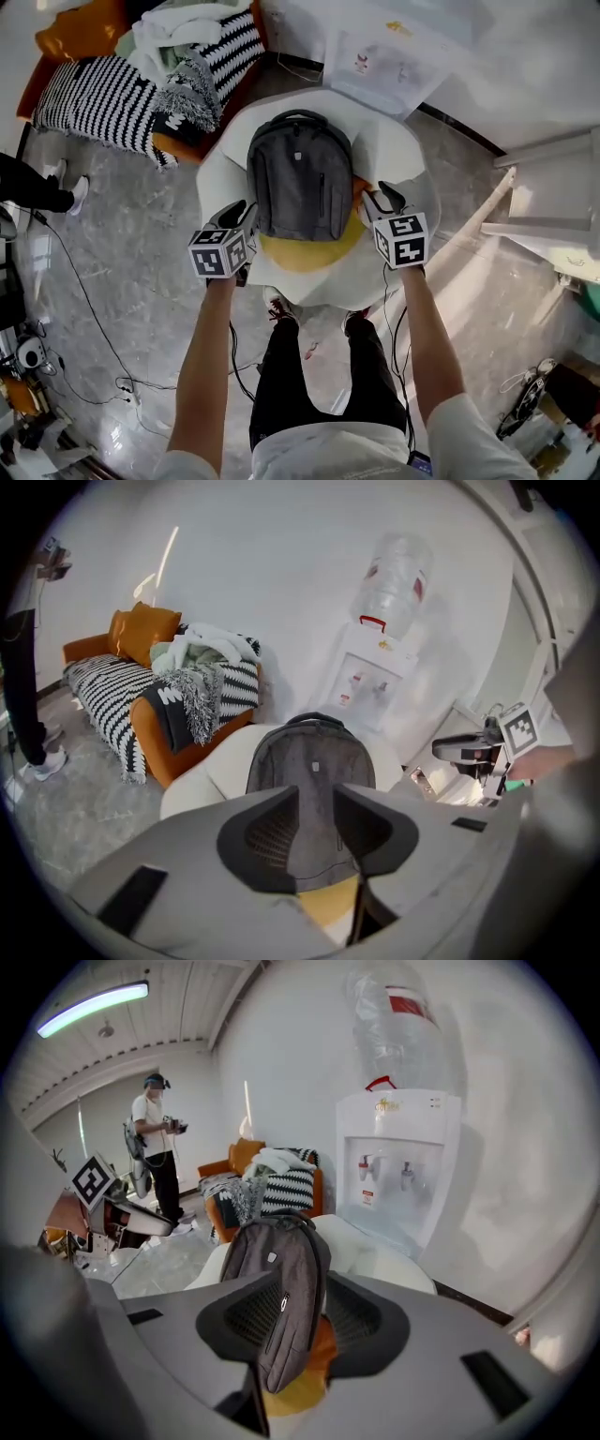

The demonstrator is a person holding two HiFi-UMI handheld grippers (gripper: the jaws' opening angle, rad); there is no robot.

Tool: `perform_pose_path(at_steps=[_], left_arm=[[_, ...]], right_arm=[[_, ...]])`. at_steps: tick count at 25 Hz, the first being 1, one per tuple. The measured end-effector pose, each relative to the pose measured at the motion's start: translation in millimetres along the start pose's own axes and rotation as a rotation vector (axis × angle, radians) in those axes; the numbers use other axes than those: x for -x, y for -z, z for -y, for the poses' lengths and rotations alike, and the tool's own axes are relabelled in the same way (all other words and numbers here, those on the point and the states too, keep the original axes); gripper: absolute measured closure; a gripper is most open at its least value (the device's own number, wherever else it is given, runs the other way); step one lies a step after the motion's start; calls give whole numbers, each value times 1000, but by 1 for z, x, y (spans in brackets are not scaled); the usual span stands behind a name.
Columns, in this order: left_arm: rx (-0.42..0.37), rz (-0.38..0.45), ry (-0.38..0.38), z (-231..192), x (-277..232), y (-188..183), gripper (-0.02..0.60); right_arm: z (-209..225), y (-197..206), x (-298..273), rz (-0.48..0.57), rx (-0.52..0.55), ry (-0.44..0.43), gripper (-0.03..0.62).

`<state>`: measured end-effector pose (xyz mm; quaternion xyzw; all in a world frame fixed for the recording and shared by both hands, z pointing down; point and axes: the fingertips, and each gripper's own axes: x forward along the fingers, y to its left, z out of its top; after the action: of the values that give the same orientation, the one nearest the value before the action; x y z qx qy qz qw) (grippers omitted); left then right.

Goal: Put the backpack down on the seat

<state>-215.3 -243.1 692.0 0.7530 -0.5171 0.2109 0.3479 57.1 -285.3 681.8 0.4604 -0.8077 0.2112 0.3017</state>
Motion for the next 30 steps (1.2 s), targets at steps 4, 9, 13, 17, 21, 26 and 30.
perform_pose_path(at_steps=[4, 9, 13, 17, 21, 26, 30], left_arm=[[-6, 3, 34, 24, 15, 3, 471], [-31, 2, 18, 43, 37, -3, 528], [-59, 27, 2, 50, 56, -19, 568], [-78, 59, -8, 57, 77, -37, 584], [-102, 95, -6, 67, 96, -53, 583], [-136, 125, -10, 82, 121, -69, 584], [-136, 152, -6, 95, 142, -86, 584]], right_arm=[[-2, -13, 26, 18, -14, 8, 451], [-4, -26, 57, 8, -8, 27, 500], [1, -30, 77, -15, -7, 45, 516], [1, -45, 102, 16, 16, 55, 533], [2, -56, 123, 37, 35, 76, 570], [-1, -75, 150, 79, 38, 79, 589], [-6, -91, 175, 114, 49, 75, 589]])
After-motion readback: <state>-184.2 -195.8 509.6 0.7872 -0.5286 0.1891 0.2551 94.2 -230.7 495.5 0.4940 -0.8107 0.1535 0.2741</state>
